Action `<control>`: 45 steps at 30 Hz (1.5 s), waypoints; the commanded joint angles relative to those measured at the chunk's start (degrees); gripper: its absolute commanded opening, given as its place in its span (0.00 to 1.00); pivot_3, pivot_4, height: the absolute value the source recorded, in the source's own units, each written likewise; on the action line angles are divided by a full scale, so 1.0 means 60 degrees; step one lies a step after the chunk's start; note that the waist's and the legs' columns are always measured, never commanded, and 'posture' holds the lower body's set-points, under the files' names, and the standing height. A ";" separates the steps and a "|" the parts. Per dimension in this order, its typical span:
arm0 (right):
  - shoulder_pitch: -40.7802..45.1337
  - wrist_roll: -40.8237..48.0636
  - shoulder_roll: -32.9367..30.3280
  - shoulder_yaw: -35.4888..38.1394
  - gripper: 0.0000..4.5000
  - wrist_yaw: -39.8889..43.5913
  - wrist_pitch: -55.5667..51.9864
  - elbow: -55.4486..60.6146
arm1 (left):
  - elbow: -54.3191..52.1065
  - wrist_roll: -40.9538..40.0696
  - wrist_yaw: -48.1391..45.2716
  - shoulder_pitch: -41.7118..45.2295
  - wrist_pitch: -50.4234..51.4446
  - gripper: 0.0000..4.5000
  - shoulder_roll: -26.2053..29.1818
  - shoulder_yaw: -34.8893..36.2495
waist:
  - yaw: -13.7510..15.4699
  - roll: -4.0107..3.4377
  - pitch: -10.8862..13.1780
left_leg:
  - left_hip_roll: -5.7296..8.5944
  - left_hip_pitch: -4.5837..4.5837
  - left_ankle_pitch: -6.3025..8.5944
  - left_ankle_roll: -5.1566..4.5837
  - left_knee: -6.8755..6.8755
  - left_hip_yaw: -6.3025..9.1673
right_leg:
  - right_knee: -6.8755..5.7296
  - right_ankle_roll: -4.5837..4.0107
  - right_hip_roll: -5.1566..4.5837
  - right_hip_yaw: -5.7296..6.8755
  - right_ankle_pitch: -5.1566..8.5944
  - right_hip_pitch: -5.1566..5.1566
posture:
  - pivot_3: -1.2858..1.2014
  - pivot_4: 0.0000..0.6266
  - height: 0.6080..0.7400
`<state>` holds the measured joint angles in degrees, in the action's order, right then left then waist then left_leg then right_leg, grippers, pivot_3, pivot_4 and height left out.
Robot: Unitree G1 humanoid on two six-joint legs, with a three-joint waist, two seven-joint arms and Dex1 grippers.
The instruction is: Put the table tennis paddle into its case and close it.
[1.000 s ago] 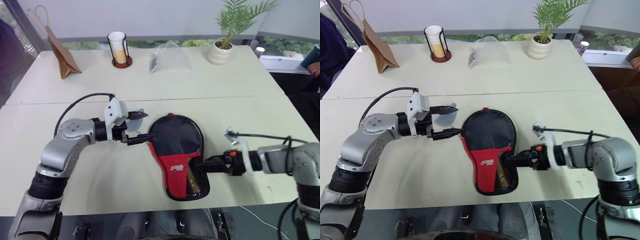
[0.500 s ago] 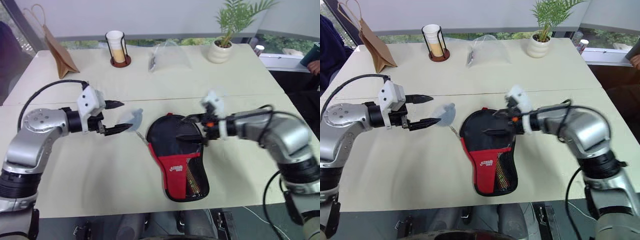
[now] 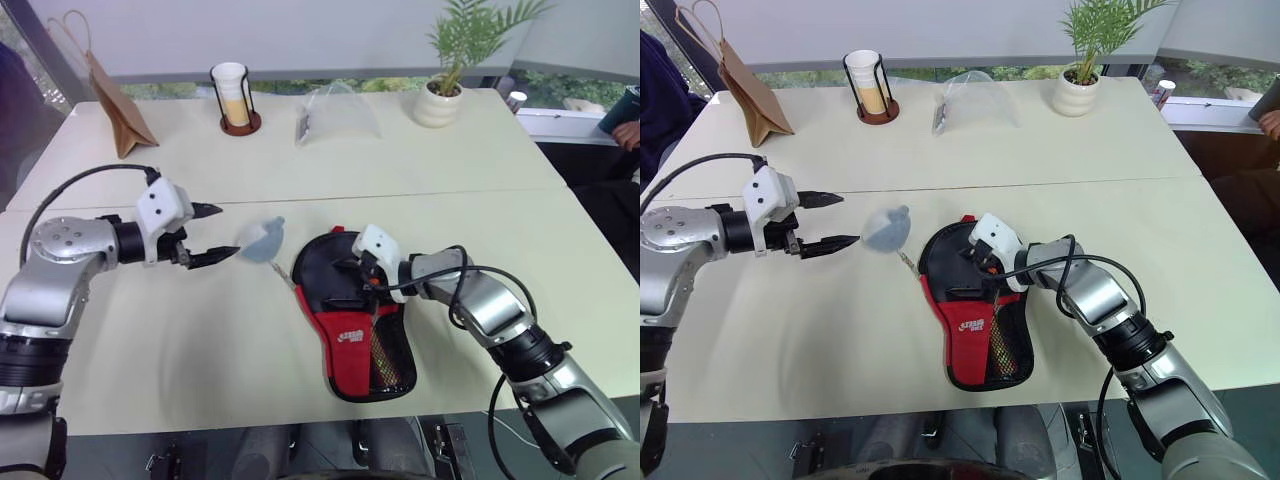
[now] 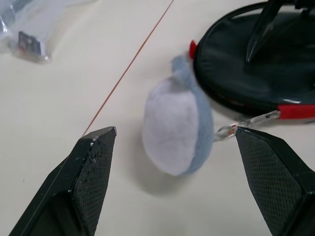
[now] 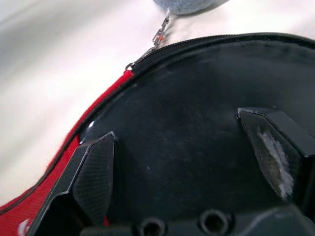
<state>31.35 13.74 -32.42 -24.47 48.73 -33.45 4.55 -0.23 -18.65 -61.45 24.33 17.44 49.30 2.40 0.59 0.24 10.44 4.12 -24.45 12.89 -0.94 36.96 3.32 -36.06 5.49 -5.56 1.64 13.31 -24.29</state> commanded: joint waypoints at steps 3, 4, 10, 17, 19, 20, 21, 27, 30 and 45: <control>-0.0192 -0.0514 0.0316 -0.0240 0.97 0.0012 -0.0141 -0.0256 | 0.1353 0.0638 -0.0300 0.0854 -0.0959 0.89 -0.0541 -0.0647 | 0.0008 0.0009 -0.0008 | 0.0001 0.0003 -0.0002 0.0003 0.0003 0.0002 | 0.0000 0.0003 0.0001 0.0004 -0.0002 0.0008 | 0.52 0.24 0.95; -0.0219 -0.0553 0.0348 -0.0233 0.97 0.0014 -0.0187 -0.0233 | 0.1670 0.0775 -0.0349 0.1007 -0.1141 0.89 -0.0699 -0.0811 | 0.0007 0.0010 -0.0011 | 0.0002 0.0004 -0.0002 0.0003 0.0003 0.0002 | -0.0001 0.0004 0.0002 0.0003 -0.0002 0.0009 | 0.52 0.24 0.95; -0.0348 -0.0686 0.0428 -0.0120 0.97 -0.0056 -0.0473 -0.0081 | 0.3134 0.1354 -0.0671 0.1677 -0.1920 0.89 -0.1457 -0.1448 | -0.0007 0.0012 -0.0018 | 0.0003 0.0008 -0.0003 0.0003 0.0003 0.0000 | -0.0012 0.0007 0.0014 0.0004 -0.0004 0.0028 | 0.52 0.24 0.95; -0.0588 -0.0727 0.0346 -0.0012 1.00 -0.0117 -0.0829 0.0328 | 0.5000 0.1989 -0.0484 0.2579 -0.2858 0.60 -0.2250 -0.1741 | 0.0022 0.0014 -0.0020 | 0.0007 0.0009 -0.0003 0.0002 0.0009 0.0002 | -0.0013 0.0008 0.0014 0.0006 -0.0005 0.0035 | 0.52 0.24 0.95; -0.0642 -0.0733 0.0366 0.0022 1.00 -0.0177 -0.1015 0.0444 | 0.5473 0.2096 -0.0498 0.2835 -0.3105 0.36 -0.2395 -0.1735 | 0.0020 0.0015 -0.0021 | 0.0009 0.0008 -0.0003 0.0002 0.0009 0.0001 | -0.0013 0.0009 0.0014 0.0006 -0.0005 0.0035 | 0.52 0.24 0.95; -0.0687 -0.0723 0.0368 0.0054 1.00 -0.0222 -0.1128 0.0516 | 0.5742 0.2161 -0.0551 0.3028 -0.3246 0.26 -0.2505 -0.1773 | 0.0031 0.0015 -0.0021 | 0.0010 0.0008 -0.0003 0.0002 0.0010 0.0001 | -0.0015 0.0009 0.0013 0.0006 -0.0005 0.0043 | 0.52 0.24 0.95; -0.0712 -0.0719 0.0381 0.0069 1.00 -0.0262 -0.1220 0.0575 | 0.5948 0.2205 -0.0616 0.3164 -0.3366 0.14 -0.2572 -0.1790 | 0.0031 0.0016 -0.0022 | 0.0010 0.0008 -0.0004 0.0002 0.0010 0.0002 | -0.0015 0.0009 0.0014 0.0007 -0.0005 0.0044 | 0.52 0.24 0.95; -0.0863 -0.0673 0.0365 0.0128 1.00 -0.0505 -0.2127 0.0955 | 0.8934 0.3082 0.0111 0.5122 -0.4659 0.00 -0.3452 -0.2020 | 0.0106 0.0024 -0.0028 | 0.0016 0.0009 -0.0004 0.0000 0.0034 0.0014 | -0.0013 0.0025 0.0014 0.0025 -0.0013 0.0068 | 0.52 0.24 0.95; -0.0871 -0.0668 0.0364 0.0116 1.00 -0.0617 -0.2537 0.1039 | 1.0643 0.3640 0.1019 0.6338 -0.5357 0.00 -0.4083 -0.2130 | 0.0118 0.0030 -0.0031 | 0.0017 0.0010 -0.0005 -0.0001 0.0042 0.0014 | -0.0011 0.0037 0.0014 0.0027 -0.0019 0.0089 | 0.52 0.24 0.95; -0.0970 -0.0652 0.1137 -0.0686 1.00 -0.1274 -0.4069 0.1735 | 1.2976 0.5100 0.3838 0.8893 -0.5600 0.00 -0.6850 -0.2015 | -0.0003 0.0048 -0.0039 | 0.0019 0.0014 -0.0005 -0.0003 0.0043 0.0014 | -0.0015 0.0066 0.0022 0.0030 -0.0029 0.0097 | 0.52 0.24 0.95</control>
<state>28.43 9.36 -26.16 -23.57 40.83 -54.04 16.55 78.71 11.97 -40.30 74.68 -15.45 9.05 -11.02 0.58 0.53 10.20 4.23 -24.35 12.86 -0.96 37.21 3.41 -36.15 5.90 -5.43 1.81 13.15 -23.72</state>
